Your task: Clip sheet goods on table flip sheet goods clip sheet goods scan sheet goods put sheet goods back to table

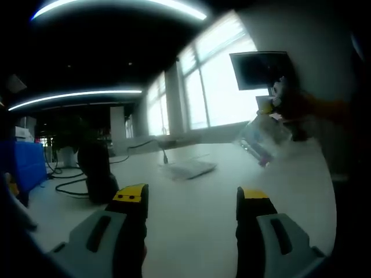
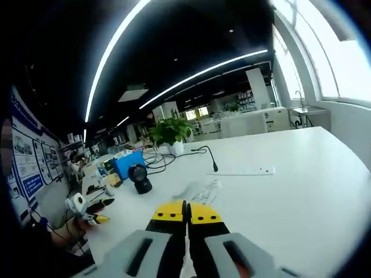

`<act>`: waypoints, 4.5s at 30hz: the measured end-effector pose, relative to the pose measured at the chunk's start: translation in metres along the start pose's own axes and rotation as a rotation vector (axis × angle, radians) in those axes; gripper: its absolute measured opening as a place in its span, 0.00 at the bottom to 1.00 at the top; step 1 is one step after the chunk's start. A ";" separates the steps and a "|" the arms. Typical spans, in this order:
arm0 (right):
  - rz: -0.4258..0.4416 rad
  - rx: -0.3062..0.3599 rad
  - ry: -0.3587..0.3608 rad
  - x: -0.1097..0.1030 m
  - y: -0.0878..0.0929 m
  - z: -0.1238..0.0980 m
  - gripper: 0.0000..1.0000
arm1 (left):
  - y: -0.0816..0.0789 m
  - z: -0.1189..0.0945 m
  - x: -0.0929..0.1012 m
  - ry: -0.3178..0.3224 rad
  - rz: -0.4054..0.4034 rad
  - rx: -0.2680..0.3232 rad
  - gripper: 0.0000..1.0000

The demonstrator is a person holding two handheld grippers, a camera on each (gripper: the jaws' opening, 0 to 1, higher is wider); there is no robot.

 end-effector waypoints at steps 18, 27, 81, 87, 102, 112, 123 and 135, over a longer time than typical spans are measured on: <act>-0.024 0.057 -0.042 -0.024 -0.028 0.007 0.00 | -0.001 0.000 0.001 0.001 0.000 0.003 0.54; -0.022 0.076 -0.062 -0.039 -0.035 0.012 0.00 | -0.001 0.000 0.001 0.001 -0.001 0.003 0.54; -0.031 0.300 0.076 -0.110 -0.078 0.170 0.00 | -0.004 -0.002 0.003 0.028 -0.006 0.033 0.54; -0.043 0.304 0.071 -0.119 -0.073 0.190 0.00 | -0.003 -0.002 0.002 0.025 -0.010 0.025 0.54; -0.025 0.363 0.123 -0.108 -0.065 0.220 0.00 | -0.002 -0.002 0.002 0.028 -0.008 0.024 0.54; -0.097 0.381 0.130 -0.119 -0.063 0.244 0.00 | -0.003 -0.002 0.003 0.025 -0.011 0.028 0.54; -0.126 0.393 0.120 -0.127 -0.059 0.269 0.00 | -0.001 -0.001 0.004 0.034 0.004 0.014 0.54; -0.164 0.400 0.137 -0.125 -0.053 0.284 0.00 | -0.002 -0.002 0.004 0.033 0.008 0.017 0.54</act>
Point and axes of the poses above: the point that each gripper's makers call its tool centre point, and the gripper's own axes: z roughly forward along the fingers, x roughly to its right, y roughly out of its underside, the point moved 5 cm from there along -z, roughly backward along the fingers, and after that the axes turned 6 degrees about z, right-handed, at the moved point
